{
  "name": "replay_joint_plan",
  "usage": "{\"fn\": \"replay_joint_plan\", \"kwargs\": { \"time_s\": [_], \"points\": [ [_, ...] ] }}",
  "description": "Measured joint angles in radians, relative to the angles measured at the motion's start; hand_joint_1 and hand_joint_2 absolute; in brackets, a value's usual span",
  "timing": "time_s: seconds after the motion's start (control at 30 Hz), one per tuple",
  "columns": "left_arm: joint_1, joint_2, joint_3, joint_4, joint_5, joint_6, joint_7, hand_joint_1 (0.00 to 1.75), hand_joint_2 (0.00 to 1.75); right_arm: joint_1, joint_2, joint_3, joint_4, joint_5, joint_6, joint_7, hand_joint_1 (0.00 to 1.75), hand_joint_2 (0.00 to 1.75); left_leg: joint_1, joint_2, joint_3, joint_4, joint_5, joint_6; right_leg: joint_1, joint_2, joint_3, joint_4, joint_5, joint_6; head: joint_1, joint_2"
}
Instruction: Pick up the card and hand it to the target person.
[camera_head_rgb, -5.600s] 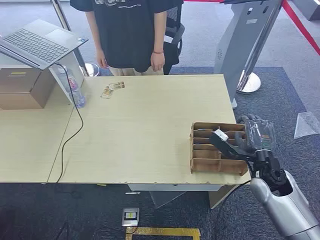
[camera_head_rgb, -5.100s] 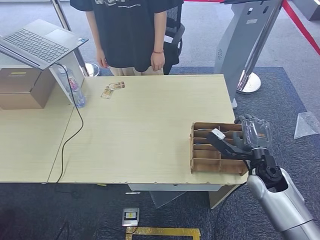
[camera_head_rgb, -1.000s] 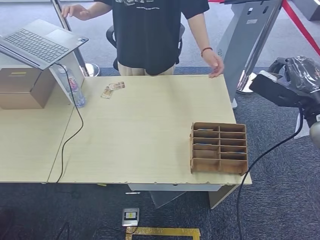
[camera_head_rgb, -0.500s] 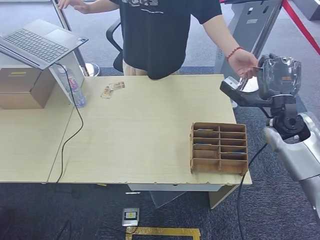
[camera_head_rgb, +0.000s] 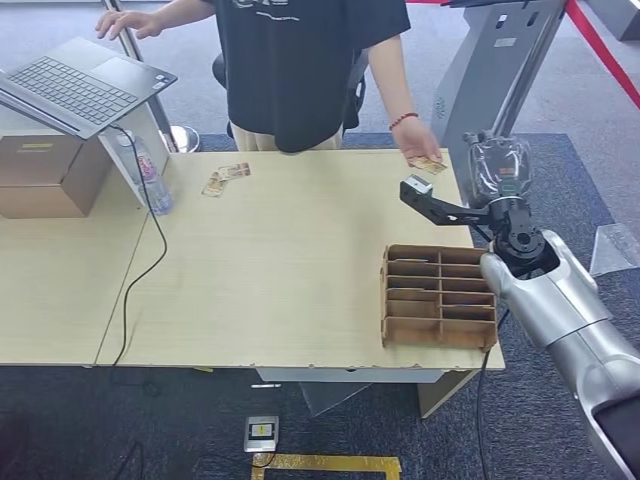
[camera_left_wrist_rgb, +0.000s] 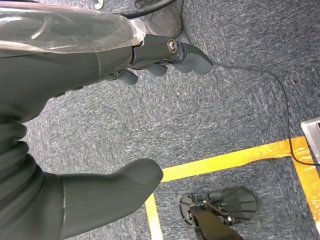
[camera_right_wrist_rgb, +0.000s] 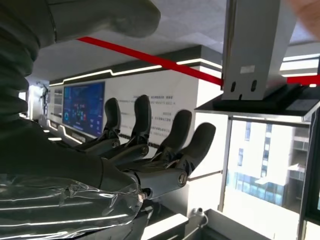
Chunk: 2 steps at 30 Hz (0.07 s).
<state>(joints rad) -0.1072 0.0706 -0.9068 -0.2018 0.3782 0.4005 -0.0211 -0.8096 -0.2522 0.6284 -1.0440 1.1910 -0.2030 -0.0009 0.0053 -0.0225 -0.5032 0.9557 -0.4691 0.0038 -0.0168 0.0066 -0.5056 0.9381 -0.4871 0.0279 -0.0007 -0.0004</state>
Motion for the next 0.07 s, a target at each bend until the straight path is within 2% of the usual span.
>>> {"fn": "replay_joint_plan", "kwargs": {
  "time_s": [0.07],
  "points": [
    [0.0, 0.0, 0.0, 0.0, 0.001, 0.0, 0.0, 0.0, 1.75, 0.005, 0.0, -0.003, -0.003, -0.025, 0.012, 0.003, 0.0, 1.75, 0.0, 0.0, 0.0, 0.0, 0.0, 0.0, 0.0, 0.0, 0.0, 0.0, 0.0, 0.0, 0.0, 0.0]
  ]
}}
